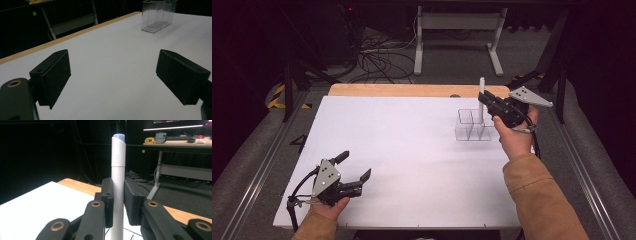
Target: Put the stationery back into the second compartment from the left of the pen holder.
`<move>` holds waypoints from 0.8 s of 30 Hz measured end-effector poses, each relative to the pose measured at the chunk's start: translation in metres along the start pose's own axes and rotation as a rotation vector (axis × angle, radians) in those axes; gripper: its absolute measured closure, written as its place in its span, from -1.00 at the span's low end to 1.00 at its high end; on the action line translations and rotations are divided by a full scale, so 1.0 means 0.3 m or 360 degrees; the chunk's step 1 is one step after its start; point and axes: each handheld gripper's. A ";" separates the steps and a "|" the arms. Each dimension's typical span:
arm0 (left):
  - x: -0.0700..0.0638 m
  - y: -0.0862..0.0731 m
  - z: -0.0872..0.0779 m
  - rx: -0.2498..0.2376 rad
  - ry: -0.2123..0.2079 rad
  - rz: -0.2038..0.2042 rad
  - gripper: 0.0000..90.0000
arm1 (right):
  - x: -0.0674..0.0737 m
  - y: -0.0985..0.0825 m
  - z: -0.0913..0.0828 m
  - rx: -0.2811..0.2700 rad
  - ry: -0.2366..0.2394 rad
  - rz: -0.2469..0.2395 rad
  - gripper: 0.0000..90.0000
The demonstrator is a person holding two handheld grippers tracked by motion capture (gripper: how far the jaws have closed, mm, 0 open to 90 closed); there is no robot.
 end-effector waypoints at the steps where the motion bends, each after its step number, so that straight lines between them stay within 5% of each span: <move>1: 0.000 0.000 0.001 0.0001 -0.0002 -0.0001 -0.71 | 0.000 0.000 0.000 0.0000 0.0000 0.0000 0.75; 15: 0.002 -0.002 0.003 0.0003 -0.0011 -0.0007 -0.70 | -0.066 -0.054 0.079 0.0015 -0.0067 -0.0119 0.75; 24: 0.005 -0.002 0.003 0.0004 -0.0009 -0.0002 -0.70 | -0.094 -0.081 0.106 0.0028 -0.0092 -0.0094 0.75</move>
Point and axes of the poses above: each handheld gripper's, and its own axes: z roughly forward along the jaws, y roughly out of its top, x roughly to its left, and after that the axes turned 8 degrees about y, right-handed
